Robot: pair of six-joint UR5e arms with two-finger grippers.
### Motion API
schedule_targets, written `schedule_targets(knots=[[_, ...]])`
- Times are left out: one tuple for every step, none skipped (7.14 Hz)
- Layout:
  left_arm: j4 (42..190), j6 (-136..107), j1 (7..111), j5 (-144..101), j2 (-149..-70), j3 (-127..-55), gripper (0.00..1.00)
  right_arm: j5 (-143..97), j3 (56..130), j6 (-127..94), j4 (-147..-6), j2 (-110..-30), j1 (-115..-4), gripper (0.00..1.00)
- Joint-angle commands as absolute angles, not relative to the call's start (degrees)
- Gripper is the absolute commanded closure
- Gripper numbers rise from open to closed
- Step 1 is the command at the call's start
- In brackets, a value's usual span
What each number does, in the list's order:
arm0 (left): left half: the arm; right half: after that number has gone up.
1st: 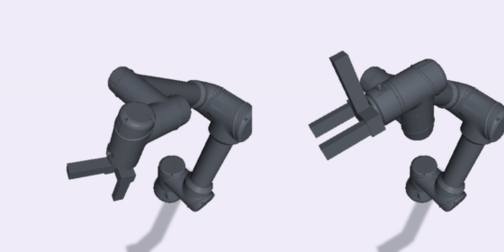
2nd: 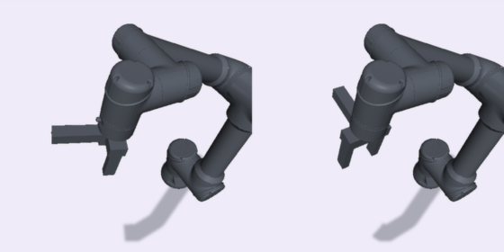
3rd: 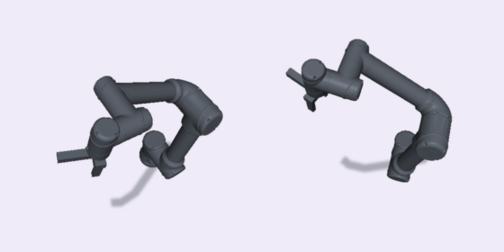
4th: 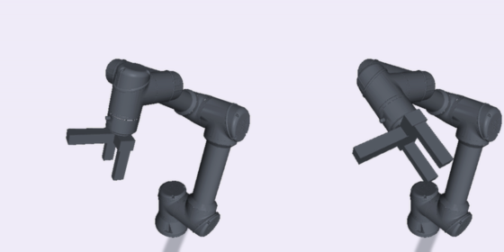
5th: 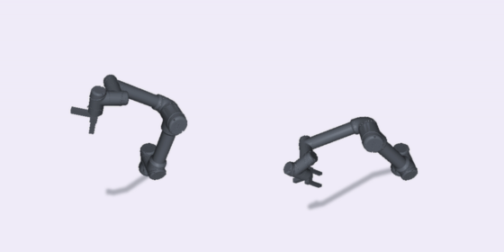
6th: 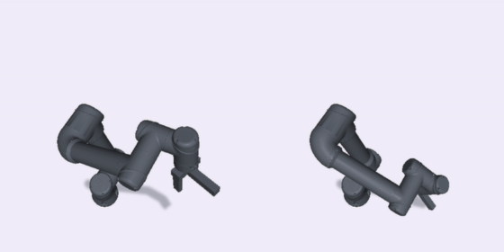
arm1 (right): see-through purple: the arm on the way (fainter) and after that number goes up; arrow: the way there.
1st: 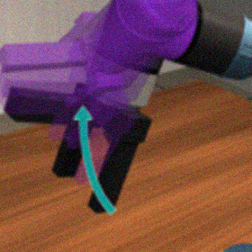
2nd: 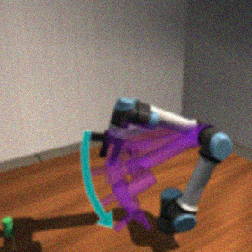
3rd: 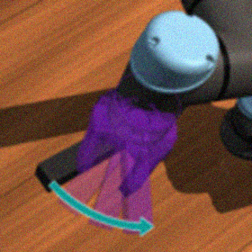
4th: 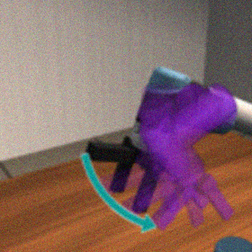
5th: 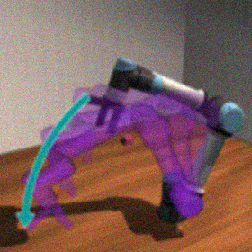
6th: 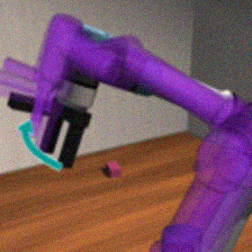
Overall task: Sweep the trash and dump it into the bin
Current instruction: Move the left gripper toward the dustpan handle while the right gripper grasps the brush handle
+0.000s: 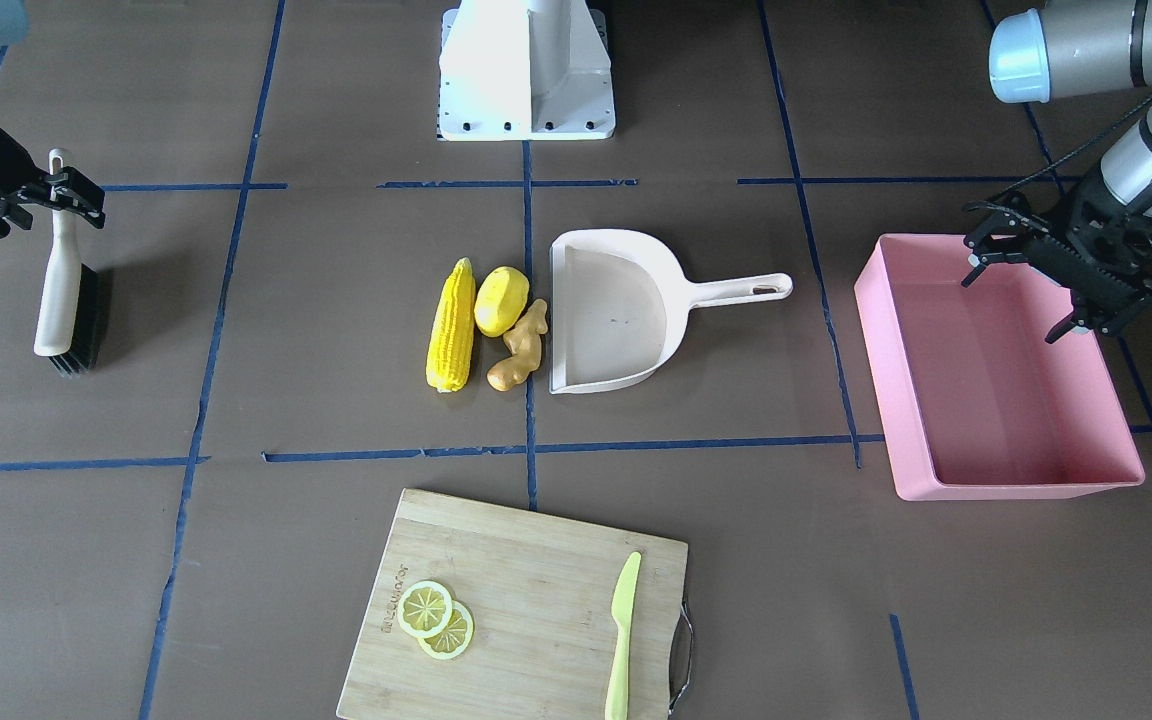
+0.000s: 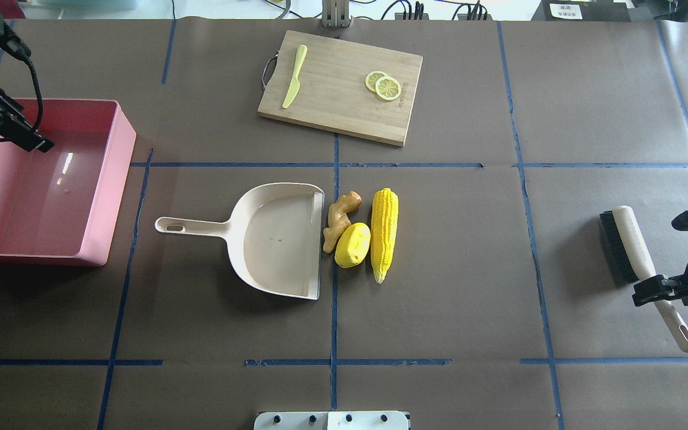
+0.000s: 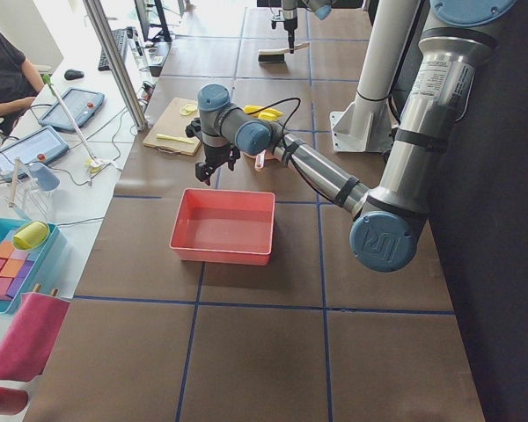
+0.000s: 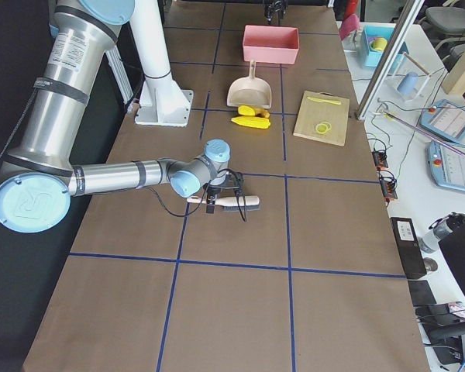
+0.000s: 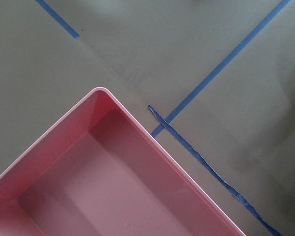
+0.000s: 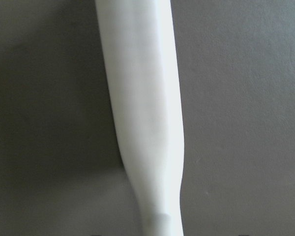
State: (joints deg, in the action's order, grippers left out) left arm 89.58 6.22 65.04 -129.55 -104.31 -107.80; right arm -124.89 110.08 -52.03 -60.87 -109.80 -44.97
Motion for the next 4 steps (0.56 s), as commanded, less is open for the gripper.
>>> schedule_targets(knots=[[89.65, 6.24, 65.04, -129.55, -104.5, -107.75, 0.0, -124.89, 109.6, -52.03, -61.0, -109.78, -44.56, 0.21], [89.65, 6.24, 65.04, -129.55, -104.5, -107.75, 0.0, -124.89, 109.34, -52.03, -61.08, -109.78, -44.56, 0.38], [89.65, 6.24, 65.04, -129.55, -104.5, -107.75, 0.0, -124.98, 109.42, -51.94, -61.08, -109.78, -44.65, 0.6], [89.65, 6.24, 65.04, -129.55, -104.5, -107.75, 0.0, -125.07, 109.51, -51.86, -61.08, -109.78, -44.65, 0.83]])
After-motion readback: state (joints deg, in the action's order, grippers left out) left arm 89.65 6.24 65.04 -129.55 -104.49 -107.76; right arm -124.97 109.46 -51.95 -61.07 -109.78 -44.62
